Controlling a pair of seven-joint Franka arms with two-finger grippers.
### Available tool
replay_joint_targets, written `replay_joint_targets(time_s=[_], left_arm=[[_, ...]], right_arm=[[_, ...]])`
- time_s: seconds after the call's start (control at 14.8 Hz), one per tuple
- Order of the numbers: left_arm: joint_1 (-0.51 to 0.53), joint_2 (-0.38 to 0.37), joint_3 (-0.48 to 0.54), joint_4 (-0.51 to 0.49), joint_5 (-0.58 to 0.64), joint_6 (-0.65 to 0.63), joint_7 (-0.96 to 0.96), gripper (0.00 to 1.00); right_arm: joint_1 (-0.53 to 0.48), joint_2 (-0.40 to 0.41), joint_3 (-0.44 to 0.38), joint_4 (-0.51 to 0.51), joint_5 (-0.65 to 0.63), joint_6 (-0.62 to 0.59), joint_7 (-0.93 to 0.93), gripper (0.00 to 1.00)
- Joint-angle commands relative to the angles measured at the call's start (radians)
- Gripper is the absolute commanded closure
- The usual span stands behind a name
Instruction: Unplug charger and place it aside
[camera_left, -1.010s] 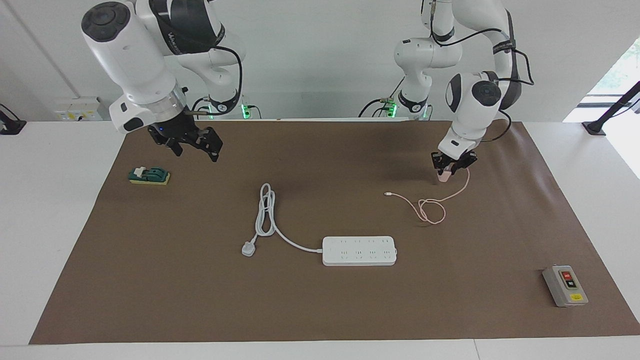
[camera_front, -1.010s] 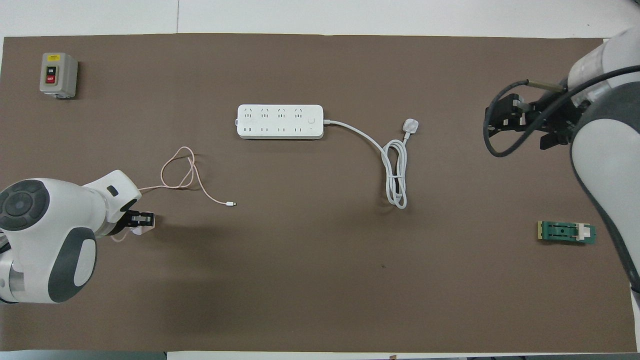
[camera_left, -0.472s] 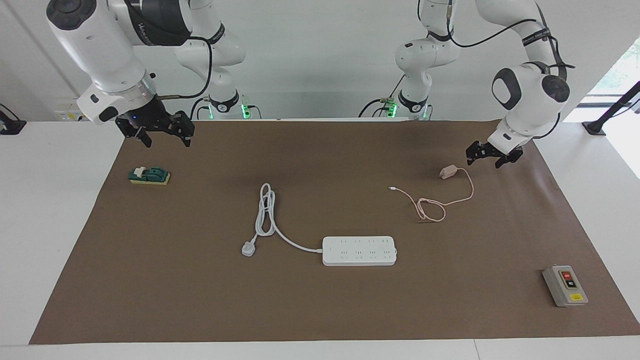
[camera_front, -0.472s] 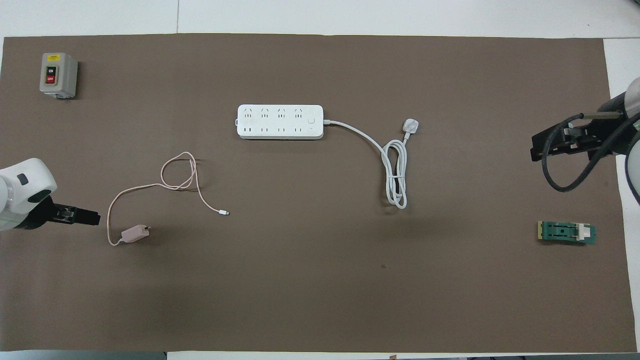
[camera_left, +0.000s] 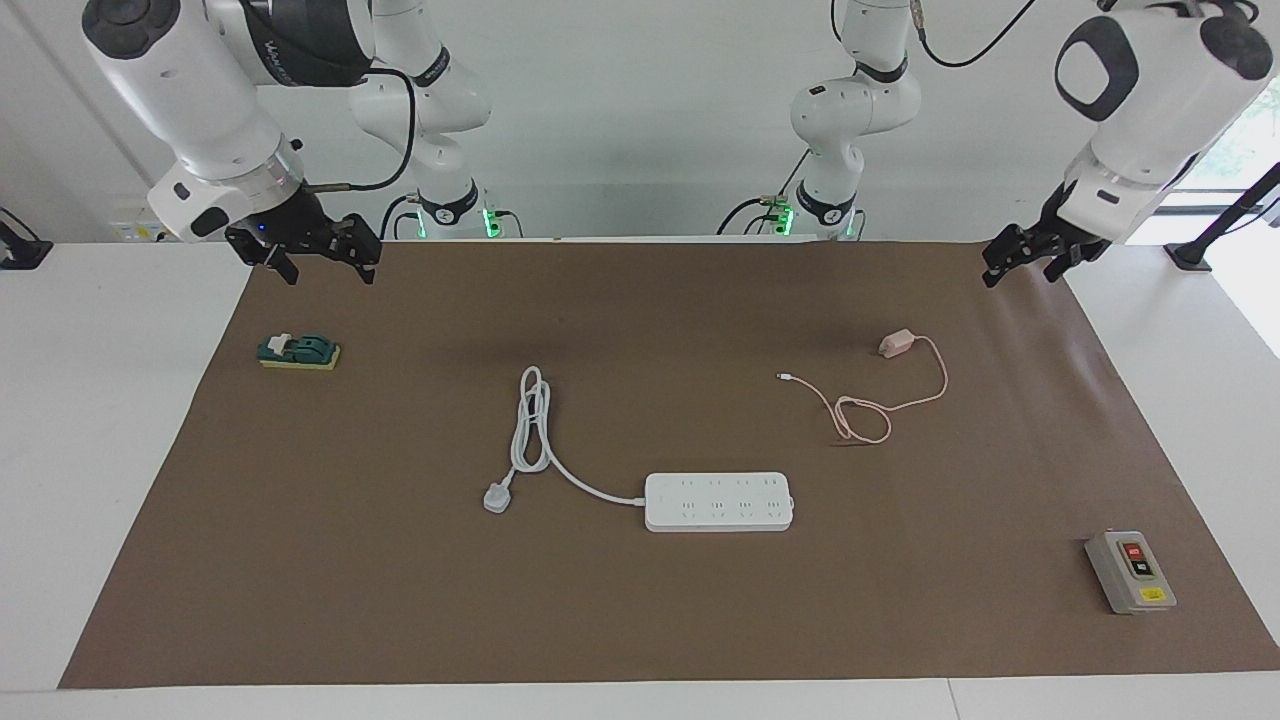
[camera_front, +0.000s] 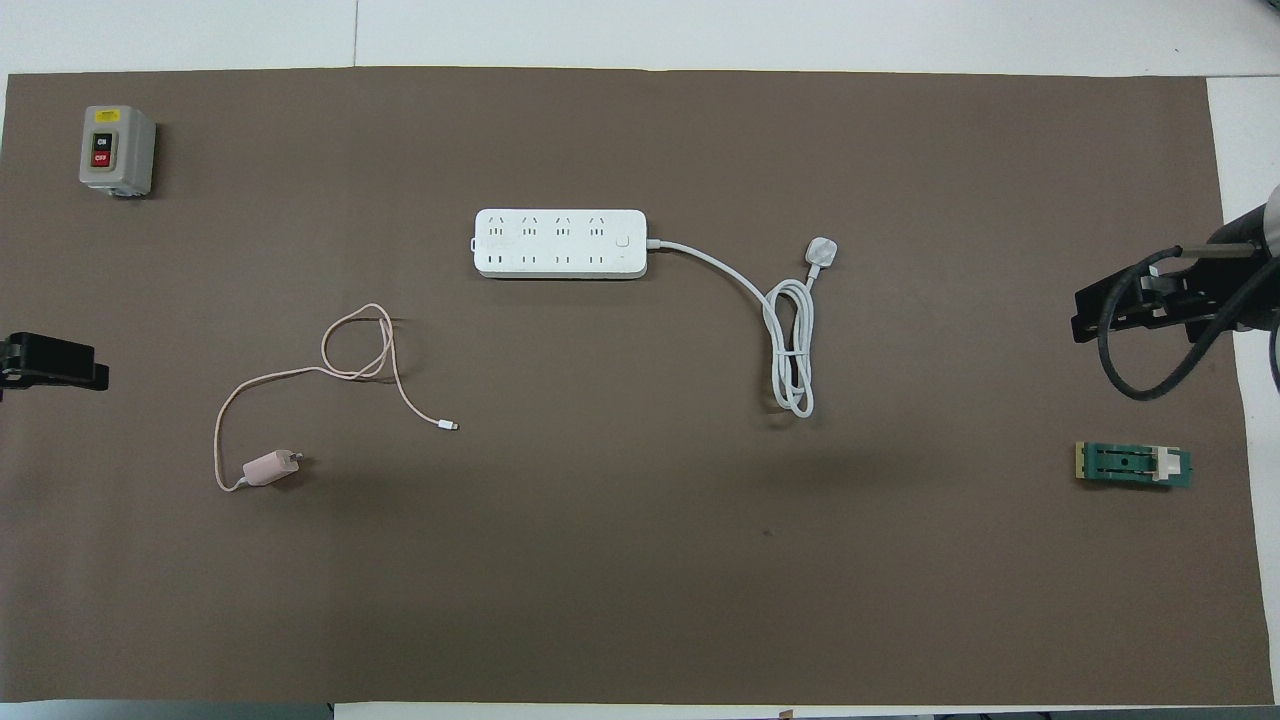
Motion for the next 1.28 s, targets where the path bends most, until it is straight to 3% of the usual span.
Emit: replay_joint_targets(time_s=[0.0, 0.13, 0.4, 1.21], left_arm=[[-0.014, 0.022, -0.007, 0.212, -0.011, -0.143, -0.138, 0.00], [-0.021, 0.021, -0.033, 0.227, -0.008, -0.153, -0.254, 0.00], [-0.043, -0.011, -0.041, 0.094, 0.021, -0.092, -0.086, 0.00], [-0.072, 0.002, -0.036, 0.103, 0.018, -0.087, -0.072, 0.00]], right_arm=[[0.000, -0.044, -0.009, -0.032, -0.011, -0.012, -0.018, 0.00], [0.000, -0.037, -0.050, -0.031, -0.011, 0.015, -0.059, 0.00], [0.000, -0.037, -0.070, -0.034, -0.005, 0.049, -0.077, 0.00], [-0.003, -0.046, -0.066, -0.032, -0.008, 0.038, -0.058, 0.00]])
